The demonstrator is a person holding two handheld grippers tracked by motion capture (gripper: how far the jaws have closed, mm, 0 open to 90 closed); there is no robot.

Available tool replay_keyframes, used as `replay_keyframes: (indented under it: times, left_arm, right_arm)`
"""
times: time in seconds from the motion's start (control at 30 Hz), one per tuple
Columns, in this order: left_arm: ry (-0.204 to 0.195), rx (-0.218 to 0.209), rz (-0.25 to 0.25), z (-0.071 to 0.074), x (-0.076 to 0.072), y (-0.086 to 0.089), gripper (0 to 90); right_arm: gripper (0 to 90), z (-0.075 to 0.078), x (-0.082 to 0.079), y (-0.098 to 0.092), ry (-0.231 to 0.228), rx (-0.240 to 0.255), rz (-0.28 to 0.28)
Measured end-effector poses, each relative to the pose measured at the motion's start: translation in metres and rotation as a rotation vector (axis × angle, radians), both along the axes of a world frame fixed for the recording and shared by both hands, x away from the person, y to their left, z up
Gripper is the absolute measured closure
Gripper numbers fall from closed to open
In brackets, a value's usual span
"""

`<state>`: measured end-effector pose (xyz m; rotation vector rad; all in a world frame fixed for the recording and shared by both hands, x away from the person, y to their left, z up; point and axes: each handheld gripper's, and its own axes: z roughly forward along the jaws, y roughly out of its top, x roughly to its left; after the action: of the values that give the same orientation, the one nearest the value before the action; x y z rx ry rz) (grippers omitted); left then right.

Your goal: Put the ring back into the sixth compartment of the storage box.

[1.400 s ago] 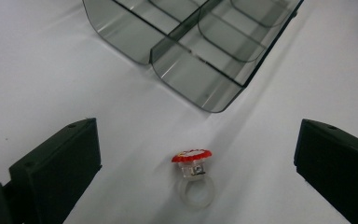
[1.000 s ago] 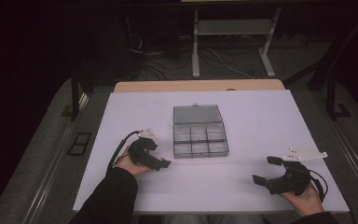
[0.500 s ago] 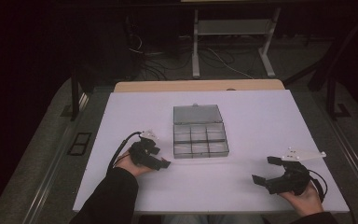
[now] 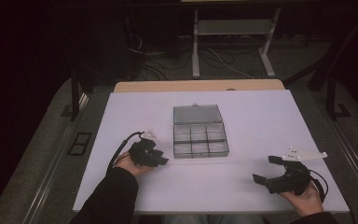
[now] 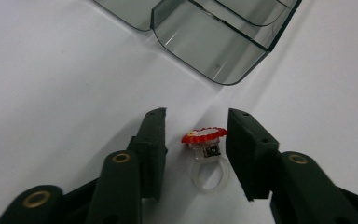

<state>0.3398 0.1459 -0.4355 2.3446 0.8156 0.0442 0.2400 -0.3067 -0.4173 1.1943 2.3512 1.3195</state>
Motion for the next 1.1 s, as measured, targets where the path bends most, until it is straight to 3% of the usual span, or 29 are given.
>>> replay_keyframes:
  times: [0.1,0.27,0.67,0.8,1.1]
  left_arm:
    - [0.001,0.001,-0.01,0.0,0.0,0.0,66.0]
    - [-0.007,0.019,-0.027,0.001,-0.002,-0.002,69.5]
    - [0.021,0.032,-0.038,0.003,0.003,-0.004,70.7]
    - [0.009,0.039,-0.057,0.008,0.005,-0.006,70.7]
    - [-0.016,0.025,-0.043,0.02,0.008,-0.008,70.6]
  right_arm:
    - [0.2,0.0,0.0,0.0,-0.004,-0.003,-0.002]
    - [0.2,0.0,0.0,0.0,-0.003,-0.004,-0.002]
    - [0.2,0.0,0.0,-0.001,-0.006,-0.012,-0.005]
    - [0.2,0.0,0.0,-0.001,-0.004,-0.009,-0.01]
    - [0.2,0.0,0.0,-0.001,-0.005,-0.008,-0.008]
